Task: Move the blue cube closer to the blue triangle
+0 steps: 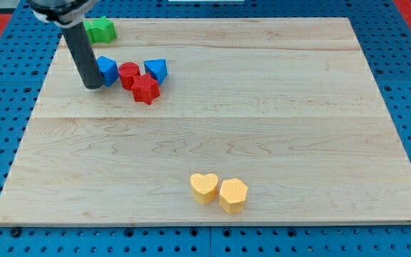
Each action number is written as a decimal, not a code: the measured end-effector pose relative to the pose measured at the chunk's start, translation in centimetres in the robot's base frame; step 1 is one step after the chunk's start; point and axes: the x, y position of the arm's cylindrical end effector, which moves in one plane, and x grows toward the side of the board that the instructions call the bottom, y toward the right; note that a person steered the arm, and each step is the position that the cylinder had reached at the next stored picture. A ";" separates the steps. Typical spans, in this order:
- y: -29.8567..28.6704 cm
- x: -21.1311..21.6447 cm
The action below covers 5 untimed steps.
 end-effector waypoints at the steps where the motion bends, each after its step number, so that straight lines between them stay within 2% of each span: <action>1: -0.3 -3.5; 3: -6.4 -6.4; 5: 0.5 -6.4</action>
